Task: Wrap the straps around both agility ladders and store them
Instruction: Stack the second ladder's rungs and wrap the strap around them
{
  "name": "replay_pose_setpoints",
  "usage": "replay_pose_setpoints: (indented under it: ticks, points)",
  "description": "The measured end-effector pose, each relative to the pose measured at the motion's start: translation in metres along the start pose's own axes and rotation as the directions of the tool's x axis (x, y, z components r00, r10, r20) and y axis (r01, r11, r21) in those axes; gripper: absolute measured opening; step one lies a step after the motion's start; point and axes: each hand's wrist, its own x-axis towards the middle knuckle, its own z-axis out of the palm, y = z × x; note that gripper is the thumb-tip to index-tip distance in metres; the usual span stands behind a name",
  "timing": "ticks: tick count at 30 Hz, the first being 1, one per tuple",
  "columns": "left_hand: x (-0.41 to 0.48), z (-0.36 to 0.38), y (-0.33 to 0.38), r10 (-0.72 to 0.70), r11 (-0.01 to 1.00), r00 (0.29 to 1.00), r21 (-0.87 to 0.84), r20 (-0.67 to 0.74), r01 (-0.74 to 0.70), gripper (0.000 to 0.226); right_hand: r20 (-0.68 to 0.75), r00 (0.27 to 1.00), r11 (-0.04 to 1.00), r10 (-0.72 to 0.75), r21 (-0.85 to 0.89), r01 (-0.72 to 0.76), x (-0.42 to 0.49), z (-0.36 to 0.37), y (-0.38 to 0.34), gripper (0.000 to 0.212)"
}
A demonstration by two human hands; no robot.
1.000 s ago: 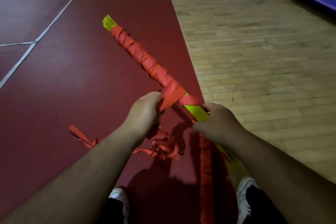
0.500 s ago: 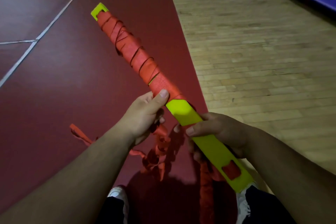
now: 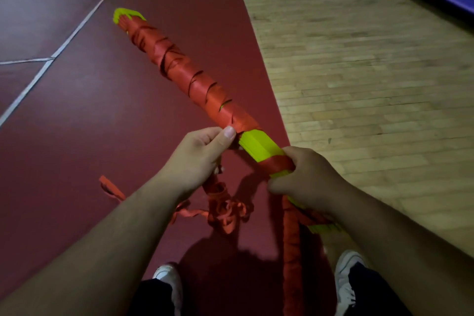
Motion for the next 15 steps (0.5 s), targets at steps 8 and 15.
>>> replay_pose_setpoints:
  ticks: [8, 15]
  points:
    - [-0.004, 0.001, -0.002, 0.088, 0.897, 0.948, -0.438, 0.305, 0.058, 0.081, 0.563, 0.792, 0.796, -0.235, 0.579, -0.175, -0.007, -0.003, 0.001, 0.032]
    - [-0.003, 0.011, 0.008, -0.094, 0.895, 0.994, -0.441, -0.049, 0.063, 0.048, 0.379, 0.919, 0.896, -0.111, 0.438, -0.072, 0.002, -0.007, 0.003, 0.053]
